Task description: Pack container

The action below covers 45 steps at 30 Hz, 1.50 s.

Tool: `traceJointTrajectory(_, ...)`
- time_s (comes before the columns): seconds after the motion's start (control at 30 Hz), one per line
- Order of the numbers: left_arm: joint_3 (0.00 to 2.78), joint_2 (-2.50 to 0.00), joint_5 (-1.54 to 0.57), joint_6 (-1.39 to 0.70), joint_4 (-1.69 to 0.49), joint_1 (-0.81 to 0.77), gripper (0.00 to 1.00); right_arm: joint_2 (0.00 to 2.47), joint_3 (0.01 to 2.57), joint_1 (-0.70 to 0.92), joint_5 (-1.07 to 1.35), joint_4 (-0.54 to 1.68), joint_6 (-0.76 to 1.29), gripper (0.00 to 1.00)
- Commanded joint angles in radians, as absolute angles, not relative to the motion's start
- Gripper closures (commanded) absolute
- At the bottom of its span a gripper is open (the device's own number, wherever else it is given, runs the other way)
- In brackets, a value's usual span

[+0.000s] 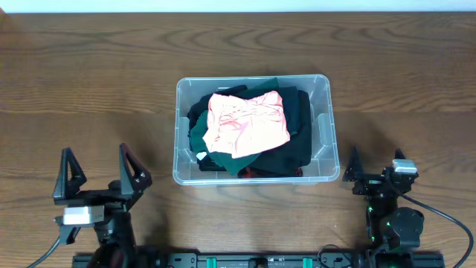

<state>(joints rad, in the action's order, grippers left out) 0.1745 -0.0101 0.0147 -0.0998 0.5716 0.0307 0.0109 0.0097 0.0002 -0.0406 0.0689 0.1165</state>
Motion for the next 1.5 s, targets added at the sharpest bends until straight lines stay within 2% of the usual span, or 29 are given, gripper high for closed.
traceJointTrajectory(0.0, 0.131, -0.002, 0.016, -0.082, 0.623, 0.027, 0.02, 0.006, 0.005, -0.008, -0.041, 0.068, 0.099, 0.01)
traceJointTrajectory(0.73, 0.004, -0.002, 0.017, -0.083, 0.601, 0.027, 0.02, 0.006, 0.005, -0.008, -0.041, 0.068, 0.099, 0.01)
traceJointTrajectory(0.87, 0.004, -0.002, 0.044, -0.083, 0.500, 0.027, 0.02, 0.006, 0.005, -0.008, -0.041, 0.068, 0.099, 0.01)
traceJointTrajectory(1.23, 0.004, -0.002, 0.044, -0.084, -0.039, 0.027, 0.02, 0.006, 0.005, -0.008, -0.041, 0.068, 0.100, 0.01)
traceJointTrajectory(1.47, 0.004, -0.003, 0.045, -0.083, -0.070, 0.027, 0.02, 0.006, 0.005, -0.008, -0.041, 0.068, 0.100, 0.01)
